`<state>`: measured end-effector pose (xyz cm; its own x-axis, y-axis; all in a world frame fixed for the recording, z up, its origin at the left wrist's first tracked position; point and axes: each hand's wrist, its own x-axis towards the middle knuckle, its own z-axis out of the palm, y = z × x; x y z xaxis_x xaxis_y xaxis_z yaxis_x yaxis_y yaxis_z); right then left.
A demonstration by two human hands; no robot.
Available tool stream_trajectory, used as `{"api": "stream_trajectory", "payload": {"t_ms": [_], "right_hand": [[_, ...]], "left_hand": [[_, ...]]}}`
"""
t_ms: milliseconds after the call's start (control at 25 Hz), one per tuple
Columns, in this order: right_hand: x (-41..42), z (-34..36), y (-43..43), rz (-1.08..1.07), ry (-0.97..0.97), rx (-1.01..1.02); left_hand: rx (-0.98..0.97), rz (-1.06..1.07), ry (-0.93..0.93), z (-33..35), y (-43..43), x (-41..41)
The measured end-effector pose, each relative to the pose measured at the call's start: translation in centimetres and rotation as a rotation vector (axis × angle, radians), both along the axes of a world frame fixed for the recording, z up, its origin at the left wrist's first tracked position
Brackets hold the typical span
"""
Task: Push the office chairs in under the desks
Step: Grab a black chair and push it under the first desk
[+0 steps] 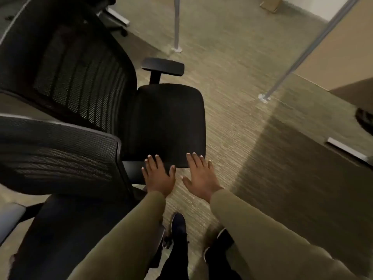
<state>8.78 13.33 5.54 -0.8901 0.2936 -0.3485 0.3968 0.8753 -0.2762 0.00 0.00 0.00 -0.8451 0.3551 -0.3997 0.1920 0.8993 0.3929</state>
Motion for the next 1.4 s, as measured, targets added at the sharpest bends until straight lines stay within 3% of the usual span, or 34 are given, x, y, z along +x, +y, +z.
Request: {"api": "stream_trajectory", "payload": {"t_ms": [280,520,680,800,960,1040,1240,1320,1400], "right_hand": [[-6.8,-4.0,-1.9,0.282,-0.098,-0.055],[-9.1,-6.7,-3.8,0.406,-0.124,-0.081],[-9.9,-7.9,-4.7,0.437,-0.169,-0.04],[-10.9,-8.1,-4.7,0.418,-0.21,-0.016],[-11.0,-8.3,-3.4,0.367,-0.276,-0.019],[-10.0,-8.5,-2.2,0.305,-0.275,-0.006],[-8.5,-8.3,2.5,0.261,-0.3,0.005],[-8.3,-7.7,3.1,0.282,-0.336,0.039],[-8.2,-7.2,2.8,0.293,-0.366,0.077]], "left_hand": [[-0.039,0.391,0.037,-4.6,-1.1,-3.6],[0.048,0.819,0.204,-5.6,-1.4,-5.5],[0.033,0.853,0.224,-6.2,-1.4,-6.9],[0.008,0.891,0.127,-7.4,-2.2,-7.2],[-0.035,0.697,0.004,-7.1,-2.5,-8.4],[0.063,0.744,-0.06,-6.4,-1.0,-8.9],[0.734,1.307,-0.249,-4.8,1.7,-8.1],[0.832,1.502,-0.411,-4.1,0.8,-6.3],[0.723,1.523,-0.389,-3.4,-0.4,-4.8]]}}
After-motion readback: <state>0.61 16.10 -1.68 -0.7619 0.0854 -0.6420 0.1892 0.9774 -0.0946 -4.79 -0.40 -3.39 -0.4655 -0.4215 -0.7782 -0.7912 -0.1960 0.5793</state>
